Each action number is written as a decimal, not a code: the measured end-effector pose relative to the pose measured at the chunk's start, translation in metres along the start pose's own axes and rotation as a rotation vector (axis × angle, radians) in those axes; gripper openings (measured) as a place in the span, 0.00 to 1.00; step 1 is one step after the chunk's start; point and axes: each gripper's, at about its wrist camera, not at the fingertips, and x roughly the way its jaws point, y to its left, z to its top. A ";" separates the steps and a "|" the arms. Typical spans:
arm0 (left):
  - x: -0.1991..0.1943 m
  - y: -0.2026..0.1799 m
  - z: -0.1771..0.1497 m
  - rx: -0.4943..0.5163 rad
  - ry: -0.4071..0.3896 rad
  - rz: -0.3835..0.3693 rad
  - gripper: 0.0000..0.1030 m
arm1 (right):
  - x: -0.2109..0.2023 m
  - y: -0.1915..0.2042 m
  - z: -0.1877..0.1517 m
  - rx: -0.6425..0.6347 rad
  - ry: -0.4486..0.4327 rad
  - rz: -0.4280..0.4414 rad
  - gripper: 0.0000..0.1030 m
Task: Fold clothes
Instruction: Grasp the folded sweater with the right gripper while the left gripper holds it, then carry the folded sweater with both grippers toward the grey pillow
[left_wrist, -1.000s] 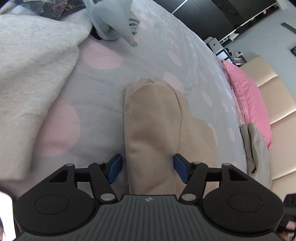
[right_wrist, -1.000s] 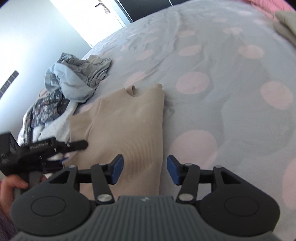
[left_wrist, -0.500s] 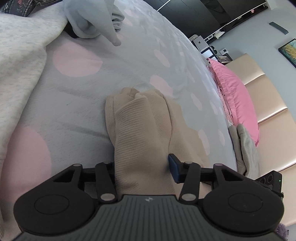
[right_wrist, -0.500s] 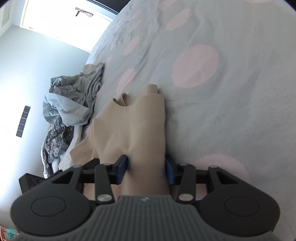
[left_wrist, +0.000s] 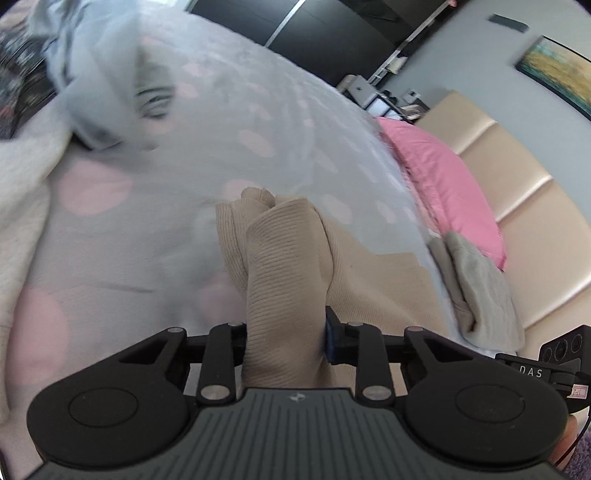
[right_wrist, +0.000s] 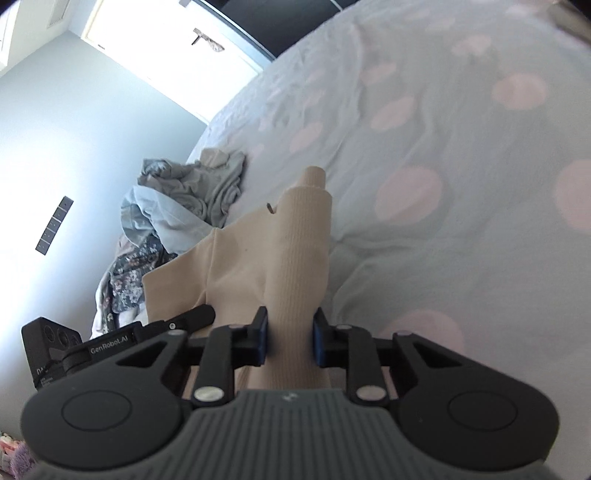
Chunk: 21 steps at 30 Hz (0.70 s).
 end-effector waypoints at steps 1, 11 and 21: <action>-0.002 -0.014 0.000 0.024 0.004 -0.009 0.25 | -0.014 0.001 0.000 -0.002 -0.018 -0.010 0.24; 0.014 -0.180 -0.010 0.244 0.046 -0.151 0.26 | -0.182 -0.030 -0.009 0.086 -0.264 -0.085 0.25; 0.107 -0.356 -0.042 0.498 0.204 -0.316 0.26 | -0.317 -0.109 -0.042 0.288 -0.557 -0.219 0.25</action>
